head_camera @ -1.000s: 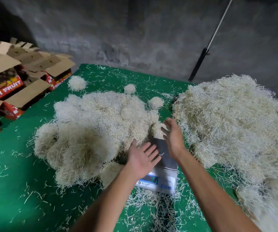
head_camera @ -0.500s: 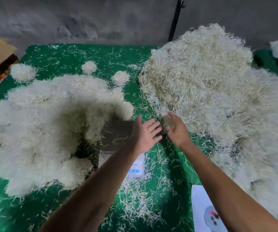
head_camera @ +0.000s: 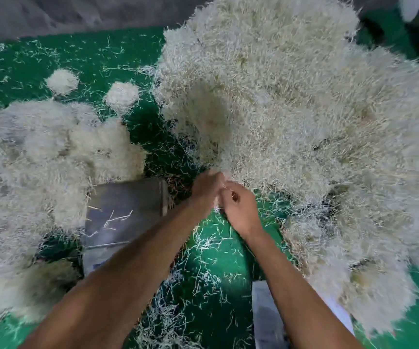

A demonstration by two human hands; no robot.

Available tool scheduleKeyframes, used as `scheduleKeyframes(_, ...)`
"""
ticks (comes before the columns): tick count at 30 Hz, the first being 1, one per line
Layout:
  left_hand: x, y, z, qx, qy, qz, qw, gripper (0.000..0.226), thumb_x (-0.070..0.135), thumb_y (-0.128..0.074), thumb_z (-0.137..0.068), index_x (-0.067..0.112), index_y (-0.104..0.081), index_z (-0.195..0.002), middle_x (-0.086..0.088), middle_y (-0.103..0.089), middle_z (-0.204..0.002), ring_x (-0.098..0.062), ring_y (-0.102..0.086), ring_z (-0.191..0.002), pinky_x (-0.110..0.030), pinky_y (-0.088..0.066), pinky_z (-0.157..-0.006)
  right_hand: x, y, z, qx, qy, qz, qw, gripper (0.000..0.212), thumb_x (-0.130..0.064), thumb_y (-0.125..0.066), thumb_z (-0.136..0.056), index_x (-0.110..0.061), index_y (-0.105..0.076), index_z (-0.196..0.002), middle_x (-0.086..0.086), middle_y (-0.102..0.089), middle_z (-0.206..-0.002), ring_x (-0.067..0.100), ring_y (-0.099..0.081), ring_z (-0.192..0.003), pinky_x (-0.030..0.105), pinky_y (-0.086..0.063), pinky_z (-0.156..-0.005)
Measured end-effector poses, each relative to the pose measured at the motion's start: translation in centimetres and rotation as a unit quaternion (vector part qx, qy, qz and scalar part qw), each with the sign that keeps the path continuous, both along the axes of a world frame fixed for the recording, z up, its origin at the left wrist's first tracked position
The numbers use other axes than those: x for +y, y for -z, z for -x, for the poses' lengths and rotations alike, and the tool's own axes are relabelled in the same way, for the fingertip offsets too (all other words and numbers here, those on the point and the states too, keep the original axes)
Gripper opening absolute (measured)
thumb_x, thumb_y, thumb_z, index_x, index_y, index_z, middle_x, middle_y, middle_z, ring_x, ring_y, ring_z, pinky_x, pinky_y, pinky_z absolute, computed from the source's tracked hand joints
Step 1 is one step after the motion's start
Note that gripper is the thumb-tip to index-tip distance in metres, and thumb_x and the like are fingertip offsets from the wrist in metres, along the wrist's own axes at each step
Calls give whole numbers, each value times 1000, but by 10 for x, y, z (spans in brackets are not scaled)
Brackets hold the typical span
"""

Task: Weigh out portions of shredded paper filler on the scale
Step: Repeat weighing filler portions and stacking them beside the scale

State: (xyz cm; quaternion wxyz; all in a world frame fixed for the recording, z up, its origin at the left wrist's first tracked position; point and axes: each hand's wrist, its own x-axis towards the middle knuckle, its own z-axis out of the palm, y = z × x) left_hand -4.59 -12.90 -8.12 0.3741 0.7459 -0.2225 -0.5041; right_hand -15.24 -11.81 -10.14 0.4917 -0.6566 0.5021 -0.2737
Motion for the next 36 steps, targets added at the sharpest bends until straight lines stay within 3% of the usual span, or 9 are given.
scheduleKeyframes(6, 37, -9, 5, -22, -56, 27, 998, 31, 33, -48, -105, 11, -62, -87, 0, -54, -74, -9, -46, -55, -21, -39, -45, -33, -16, 19, 63, 275, -10, 959, 51, -64, -59, -93, -17, -48, -110, 3, -59, -92, 13, -59, -78, 30, -55, -66)
scheduleKeyframes(9, 71, -10, 5, 22, 46, 8, 999, 45, 54, -43, -103, 16, -65, -93, -3, -50, -64, -12, -39, -43, -22, -35, -42, -20, -13, 13, 60, 199, -39, 977, 31, -34, -62, -101, -7, -53, -113, 4, -61, -90, 21, -62, -77, 41, -59, -71)
scheduleKeyframes(13, 81, -29, 3, 267, -7, 42, 963, 59, 56, -41, -104, 9, -70, -85, -5, -69, -70, -16, -65, -59, -25, -51, -55, 32, -10, -7, 94, 32, 7, 995, 15, -18, -61, -100, -14, -66, -86, -4, -65, -75, 16, -62, -64, 18, -47, -54)
scheduleKeyframes(15, 81, -33, 1, 206, -2, 28, 978, 45, 46, -47, -105, 9, -60, -83, -6, -63, -71, -15, -59, -56, -24, -48, -51, 47, -14, -2, 58, 24, -3, 998, 18, -22, -62, -100, -12, -66, -86, 1, -70, -77, 22, -67, -69, 30, -55, -59)
scheduleKeyframes(20, 92, -38, 10, 177, 45, 24, 983, 23, 20, -55, -102, 13, -67, -84, -6, -65, -82, -18, -63, -69, -30, -54, -59, 47, -29, 44, -40, 50, 14, 998, 38, -31, -47, -101, -13, -61, -71, -7, -56, -59, 5, -49, -45, 20, -41, -44)
scheduleKeyframes(23, 97, -41, 17, 106, -2, 19, 994, 25, 26, -53, -101, 5, -66, -97, -16, -62, -85, -26, -63, -73, -30, -56, -58, 25, -31, 64, 53, 185, 80, 978, 26, -37, -50, -100, -14, -61, -91, 1, -64, -82, 22, -61, -64, 37, -59, -60)
scheduleKeyframes(27, 120, -41, 19, 108, 35, 38, 993, 32, 50, -42, -103, 26, -62, -99, 1, -63, -91, -15, -62, -76, -28, -50, -76, 29, -20, 60, 264, -6, 105, 959, 25, -9, -66, -92, -7, -54, -113, 2, -56, -101, 23, -62, -82, 31, -56, -71)
scheduleKeyframes(30, 129, -34, 17, 80, 80, 80, 990, 52, 75, -47, -92, 40, -60, -128, 24, -63, -112, 0, -65, -97, -32, -45, -98, 62, -2, 37, 271, -137, 50, 951, 28, -2, -63, -92, 2, -63, -120, 18, -61, -127, 32, -65, -108, 36, -56, -91)
scheduleKeyframes(36, 133, -25, -13, -44, 63, 36, 996, 28, 44, -71, -90, 19, -68, -78, 7, -57, -61, -4, -52, -44, -18, -45, -43, 95, -8, 27, 208, -157, 174, 950, 38, 4, -59, -87, -4, -61, -124, 10, -60, -121, 25, -65, -96, 34, -59, -87)
